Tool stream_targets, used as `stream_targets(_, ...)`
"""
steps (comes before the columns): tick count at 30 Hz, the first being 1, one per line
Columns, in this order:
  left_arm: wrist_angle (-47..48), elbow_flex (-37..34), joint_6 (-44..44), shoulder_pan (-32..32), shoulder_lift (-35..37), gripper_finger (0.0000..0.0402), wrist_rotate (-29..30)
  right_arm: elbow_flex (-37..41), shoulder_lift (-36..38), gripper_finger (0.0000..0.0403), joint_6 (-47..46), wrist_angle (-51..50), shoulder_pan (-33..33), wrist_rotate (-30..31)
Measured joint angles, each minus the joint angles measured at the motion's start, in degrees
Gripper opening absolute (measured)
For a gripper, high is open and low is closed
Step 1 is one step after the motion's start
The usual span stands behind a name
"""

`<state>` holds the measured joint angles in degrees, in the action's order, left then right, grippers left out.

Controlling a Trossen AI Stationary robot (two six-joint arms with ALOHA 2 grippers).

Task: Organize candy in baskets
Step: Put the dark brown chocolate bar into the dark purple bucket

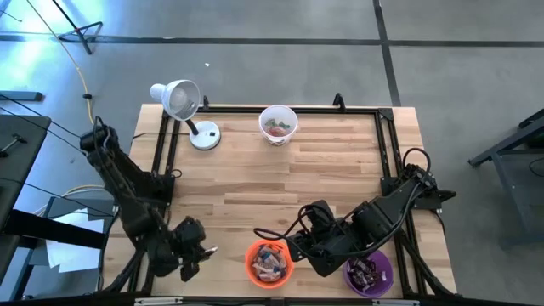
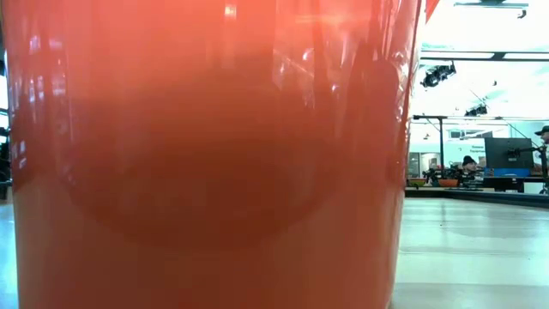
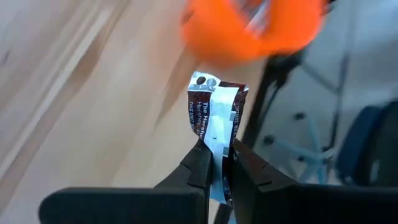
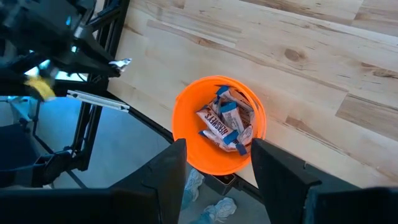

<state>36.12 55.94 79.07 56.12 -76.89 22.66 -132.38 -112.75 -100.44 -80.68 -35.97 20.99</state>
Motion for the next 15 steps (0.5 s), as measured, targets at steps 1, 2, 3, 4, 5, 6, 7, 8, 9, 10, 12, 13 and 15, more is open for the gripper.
stream_targets(1,-1.31,0.02,-1.84,-0.65,0.89,0.002,0.97,0.0,0.0,0.0172,0.0,0.0,0.0,0.0)
stream_targets(2,-2.67,0.02,-3.77,-1.31,1.72,0.002,1.84,0.0,0.0,0.0172,-0.02,0.0,0.0,0.0)
stream_targets(3,-4.23,0.02,-5.85,-1.98,2.52,0.002,2.58,0.0,0.0,0.0172,0.0,0.0,0.0,0.0)
stream_targets(4,-6.15,0.04,-8.08,-2.71,3.2,0.002,3.29,0.0,0.0,0.0172,-0.02,0.0,0.0,0.0)
stream_targets(5,-8.12,0.04,-10.49,-3.42,3.78,0.002,3.71,0.0,0.0,0.0172,-0.01,0.0,0.0,0.0)
stream_targets(6,-9.91,0.04,-12.87,-4.05,4.27,0.002,4.08,0.0,0.0,0.0172,-0.01,0.0,0.0,0.0)
stream_targets(7,-11.75,0.04,-15.1,-4.71,4.7,0.002,4.14,0.0,0.0,0.0172,-0.01,0.0,0.0,0.0)
stream_targets(8,-13.82,0.07,-17.3,-5.37,4.94,0.002,4.18,0.0,0.0,0.0172,-0.02,0.0,0.0,0.0)
stream_targets(9,-15.79,0.11,-19.28,-6.05,5.1,0.002,4.23,0.0,0.0,0.0172,0.0,0.0,0.0,0.0)
stream_targets(10,-17.53,0.11,-21.16,-6.65,5.19,0.002,4.21,0.0,0.0,0.0172,0.0,0.0,0.0,0.0)
stream_targets(12,-20.61,0.11,-24.2,-7.81,5.21,0.002,3.87,0.0,0.0,0.0172,-0.01,0.0,-0.01,0.0)
stream_targets(13,-21.65,0.13,-25.29,-8.38,5.21,0.002,3.64,0.0,0.0,0.0172,-0.02,0.0,0.0,0.0)
stream_targets(15,-22.85,0.13,-26.61,-9.62,5.21,0.002,3.1,0.0,0.0,0.0172,-0.02,0.01,0.0,0.0)
